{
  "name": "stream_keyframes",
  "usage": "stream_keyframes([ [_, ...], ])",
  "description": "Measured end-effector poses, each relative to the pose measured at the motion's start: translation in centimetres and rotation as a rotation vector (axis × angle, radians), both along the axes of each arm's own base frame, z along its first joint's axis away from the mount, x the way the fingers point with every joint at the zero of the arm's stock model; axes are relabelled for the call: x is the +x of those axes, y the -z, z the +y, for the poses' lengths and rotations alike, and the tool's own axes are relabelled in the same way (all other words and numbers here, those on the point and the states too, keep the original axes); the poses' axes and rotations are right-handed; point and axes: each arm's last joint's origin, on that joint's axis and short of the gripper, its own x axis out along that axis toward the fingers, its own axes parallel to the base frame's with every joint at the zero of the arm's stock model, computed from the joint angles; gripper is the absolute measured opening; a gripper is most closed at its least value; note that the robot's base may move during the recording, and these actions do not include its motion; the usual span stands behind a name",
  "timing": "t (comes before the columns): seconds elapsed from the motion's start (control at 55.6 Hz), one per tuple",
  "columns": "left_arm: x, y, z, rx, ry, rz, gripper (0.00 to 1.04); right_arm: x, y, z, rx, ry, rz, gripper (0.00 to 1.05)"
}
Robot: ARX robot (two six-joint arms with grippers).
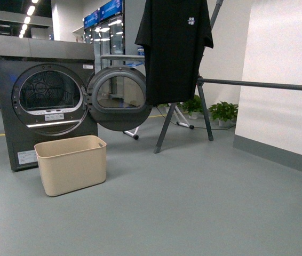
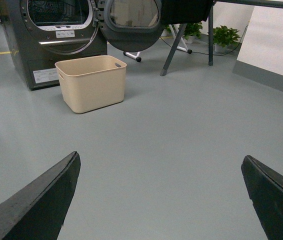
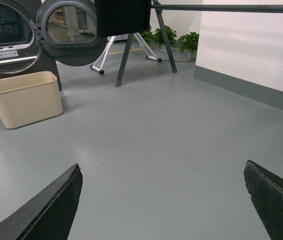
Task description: Move hamper under clothes hanger
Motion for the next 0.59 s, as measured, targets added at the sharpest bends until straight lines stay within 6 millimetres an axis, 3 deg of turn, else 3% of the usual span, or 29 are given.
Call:
stream_keyframes([
  [0.594,0.0,0.0,0.0,0.0,0.0,0.0,0.98,0.0,0.0,0.0,0.0,0.0,0.0,0.97],
])
